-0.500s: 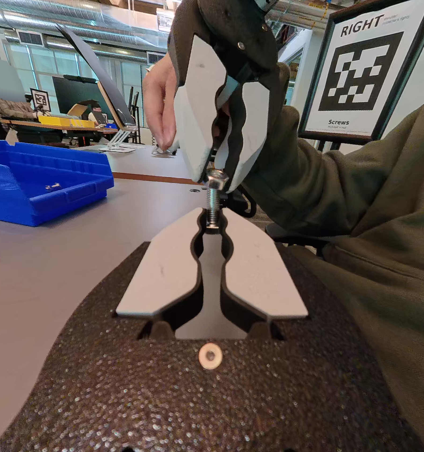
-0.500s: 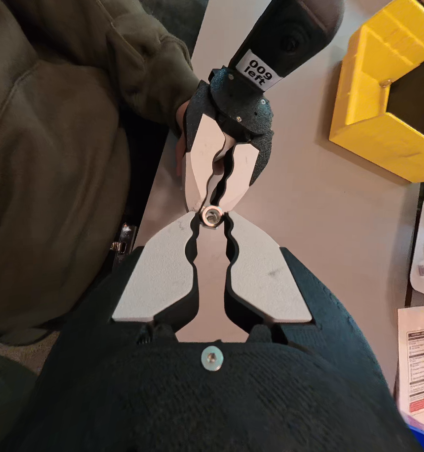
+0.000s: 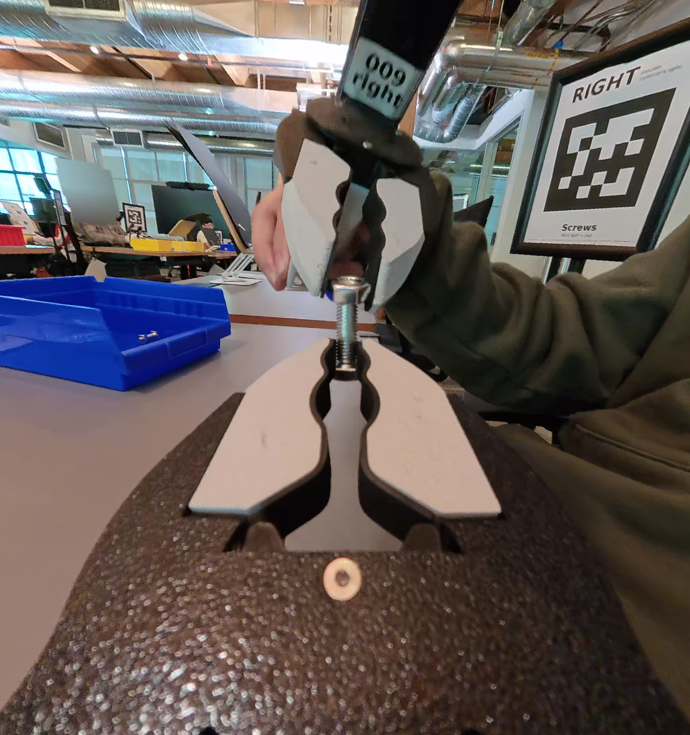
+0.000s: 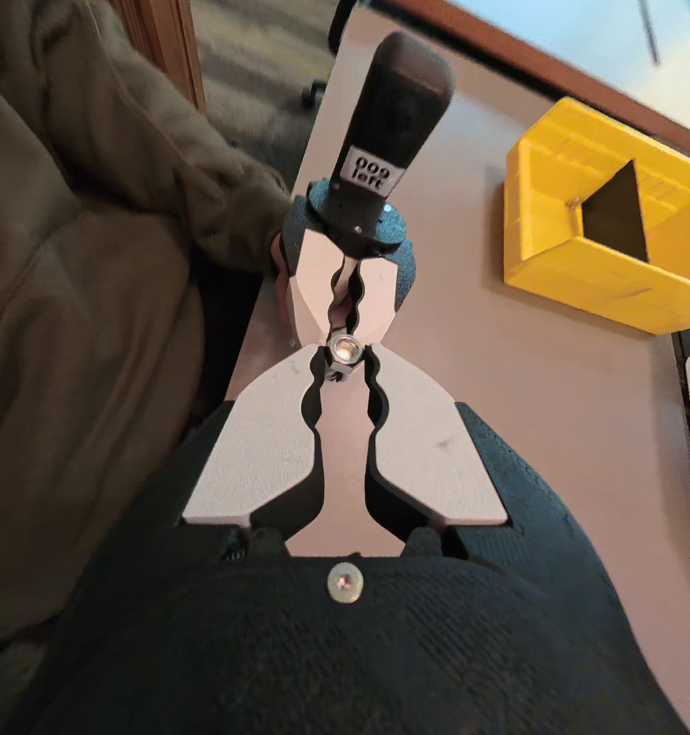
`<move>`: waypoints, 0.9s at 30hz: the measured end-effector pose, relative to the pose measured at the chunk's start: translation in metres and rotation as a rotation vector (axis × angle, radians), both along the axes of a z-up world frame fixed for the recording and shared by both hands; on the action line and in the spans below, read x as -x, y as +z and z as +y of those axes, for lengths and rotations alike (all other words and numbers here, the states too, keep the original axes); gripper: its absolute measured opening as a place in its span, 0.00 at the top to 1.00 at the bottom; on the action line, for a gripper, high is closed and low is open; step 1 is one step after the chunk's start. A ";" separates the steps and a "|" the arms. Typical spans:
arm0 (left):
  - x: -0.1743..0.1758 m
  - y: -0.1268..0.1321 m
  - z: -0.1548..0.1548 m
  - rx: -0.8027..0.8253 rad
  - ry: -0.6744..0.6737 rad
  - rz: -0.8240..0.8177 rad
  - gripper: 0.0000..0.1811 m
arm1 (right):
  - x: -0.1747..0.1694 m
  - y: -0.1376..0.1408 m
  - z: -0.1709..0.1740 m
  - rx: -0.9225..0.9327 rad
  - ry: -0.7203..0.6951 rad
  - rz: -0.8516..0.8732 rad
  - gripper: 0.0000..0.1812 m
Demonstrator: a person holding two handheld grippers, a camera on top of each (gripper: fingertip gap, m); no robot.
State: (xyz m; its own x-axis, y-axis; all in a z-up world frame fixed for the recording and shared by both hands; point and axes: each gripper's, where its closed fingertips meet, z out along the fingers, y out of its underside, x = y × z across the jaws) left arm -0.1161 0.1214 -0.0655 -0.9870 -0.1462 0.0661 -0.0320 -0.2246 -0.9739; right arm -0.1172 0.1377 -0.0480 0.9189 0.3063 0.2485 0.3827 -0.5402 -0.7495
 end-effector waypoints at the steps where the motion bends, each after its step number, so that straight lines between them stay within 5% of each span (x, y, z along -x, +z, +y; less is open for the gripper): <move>1: 0.000 0.001 0.000 0.007 -0.001 -0.002 0.95 | 0.000 0.002 0.001 -0.051 -0.002 0.020 0.89; 13: -0.006 0.007 0.005 0.119 0.029 0.045 0.95 | -0.007 0.011 0.011 -0.381 -0.114 0.138 0.90; 27: -0.009 -0.001 0.003 0.051 0.058 0.037 0.95 | -0.011 0.003 0.009 -0.338 -0.129 0.148 0.89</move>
